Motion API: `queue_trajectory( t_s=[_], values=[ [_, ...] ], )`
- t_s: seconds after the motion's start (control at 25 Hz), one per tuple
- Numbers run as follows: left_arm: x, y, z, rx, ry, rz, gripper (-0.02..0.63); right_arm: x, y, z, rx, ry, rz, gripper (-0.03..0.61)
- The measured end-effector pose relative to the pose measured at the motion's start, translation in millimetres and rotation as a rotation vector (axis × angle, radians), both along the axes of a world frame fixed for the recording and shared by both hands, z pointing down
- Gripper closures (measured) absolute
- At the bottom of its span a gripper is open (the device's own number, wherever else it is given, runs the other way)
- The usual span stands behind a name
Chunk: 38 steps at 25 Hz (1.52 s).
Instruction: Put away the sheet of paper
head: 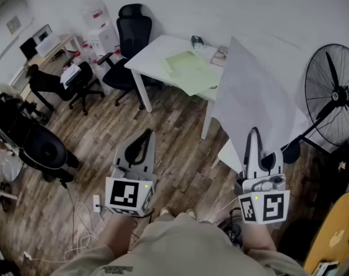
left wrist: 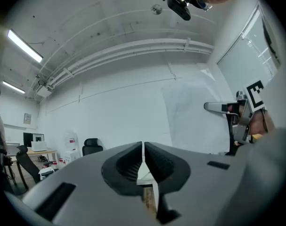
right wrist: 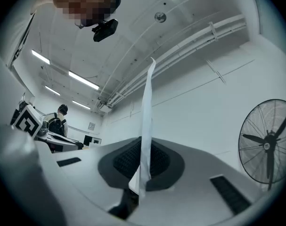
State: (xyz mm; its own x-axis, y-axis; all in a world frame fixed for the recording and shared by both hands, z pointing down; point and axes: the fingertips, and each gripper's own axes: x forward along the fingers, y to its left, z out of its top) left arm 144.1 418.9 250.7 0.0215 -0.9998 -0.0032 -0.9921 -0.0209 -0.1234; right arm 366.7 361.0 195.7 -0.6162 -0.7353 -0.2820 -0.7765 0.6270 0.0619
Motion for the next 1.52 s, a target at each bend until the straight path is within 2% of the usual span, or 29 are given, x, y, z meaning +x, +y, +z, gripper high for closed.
queue_trajectory(
  t_s=[0.12,0.32,0.8,1.12,1.32,1.52],
  values=[
    [4,-6,0,-0.002,0.002,0.0,0.581,3,-4,-3,0.007,-0.014,-0.008,0.555],
    [7,-9,-3,0.008,-0.011,-0.005,0.581,11,-15,6,-0.052,-0.038,-0.01,0.555],
    [16,-6,-1,-0.005,-0.014,-0.024,0.581,18,-17,11,-0.104,-0.095,-0.072,0.555],
    [15,-7,1,0.006,-0.013,-0.014,0.581,11,-18,14,-0.113,-0.085,-0.084,0.555],
    [2,-21,2,0.015,-0.028,-0.01,0.581,-2,-33,14,-0.112,-0.087,-0.082,0.555],
    [-20,-46,4,0.016,-0.009,-0.023,0.581,-22,-63,22,-0.113,-0.074,-0.07,0.555]
  ],
)
